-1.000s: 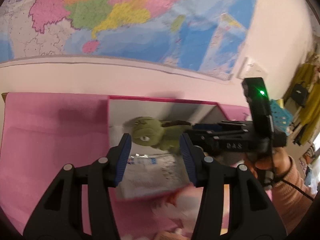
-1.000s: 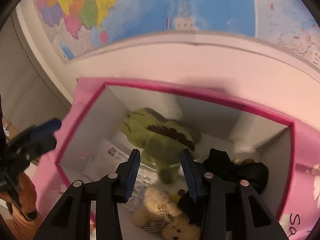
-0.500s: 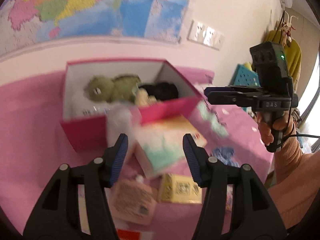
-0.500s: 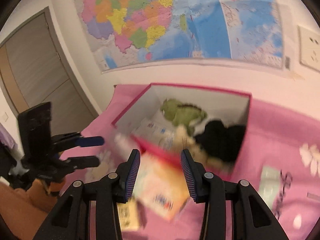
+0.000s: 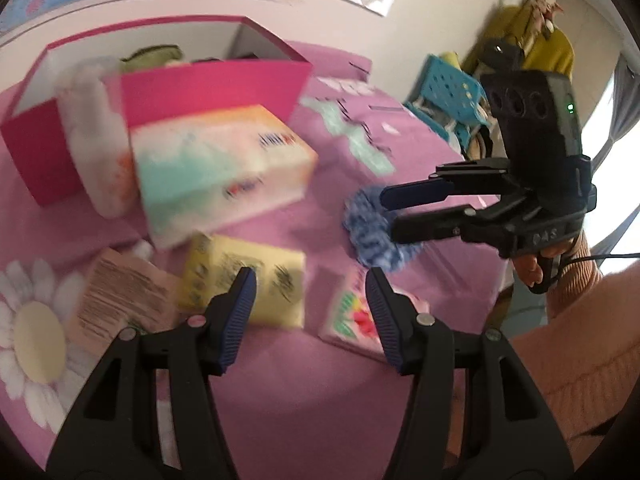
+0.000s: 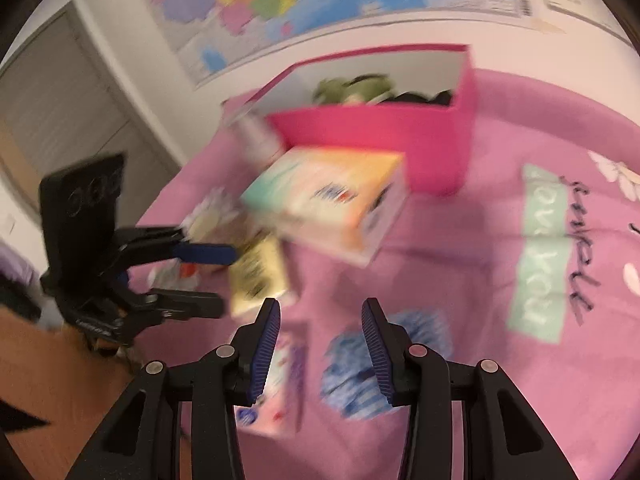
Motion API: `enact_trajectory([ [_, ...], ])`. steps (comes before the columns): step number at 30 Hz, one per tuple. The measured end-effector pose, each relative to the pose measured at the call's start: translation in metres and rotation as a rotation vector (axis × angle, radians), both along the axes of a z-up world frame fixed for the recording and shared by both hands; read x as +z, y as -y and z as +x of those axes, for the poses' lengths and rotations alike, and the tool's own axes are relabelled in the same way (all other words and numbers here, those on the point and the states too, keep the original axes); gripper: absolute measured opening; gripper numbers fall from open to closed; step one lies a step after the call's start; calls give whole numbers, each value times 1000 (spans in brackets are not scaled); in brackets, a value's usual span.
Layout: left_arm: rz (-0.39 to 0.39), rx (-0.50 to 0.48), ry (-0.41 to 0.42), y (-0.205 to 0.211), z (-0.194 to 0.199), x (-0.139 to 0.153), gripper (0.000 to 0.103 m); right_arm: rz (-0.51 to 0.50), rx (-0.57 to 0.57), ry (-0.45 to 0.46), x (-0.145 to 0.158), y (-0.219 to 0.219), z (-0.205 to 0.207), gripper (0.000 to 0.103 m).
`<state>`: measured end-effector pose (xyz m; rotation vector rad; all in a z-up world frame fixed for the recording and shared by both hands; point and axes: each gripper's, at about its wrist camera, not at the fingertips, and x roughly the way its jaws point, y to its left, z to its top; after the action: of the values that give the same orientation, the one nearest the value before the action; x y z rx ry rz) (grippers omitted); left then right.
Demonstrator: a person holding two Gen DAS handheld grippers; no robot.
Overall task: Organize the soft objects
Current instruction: 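Move the right gripper from the box to the peach squeeze pouch, then close the right gripper on the peach squeeze pouch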
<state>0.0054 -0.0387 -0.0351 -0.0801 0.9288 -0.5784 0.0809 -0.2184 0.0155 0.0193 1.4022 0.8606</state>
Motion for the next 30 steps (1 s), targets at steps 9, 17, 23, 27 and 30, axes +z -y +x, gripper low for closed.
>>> enact_trajectory([
  [9, 55, 108, 4, -25, -12, 1, 58, 73, 20, -64, -13, -21, -19, 43],
  [17, 87, 334, -5, -89, -9, -3, 58, 139, 57, -33, -20, -73, -11, 43],
  [23, 110, 372, -44, -103, 0, -19, 58, 132, 94, -16, -30, -117, -4, 43],
  [27, 89, 359, -60, -110, -8, -23, 58, 113, 136, -27, -41, -142, -2, 43],
  [30, 76, 344, -66, -108, -10, -24, 58, 47, 138, -46, -54, -151, 0, 42],
])
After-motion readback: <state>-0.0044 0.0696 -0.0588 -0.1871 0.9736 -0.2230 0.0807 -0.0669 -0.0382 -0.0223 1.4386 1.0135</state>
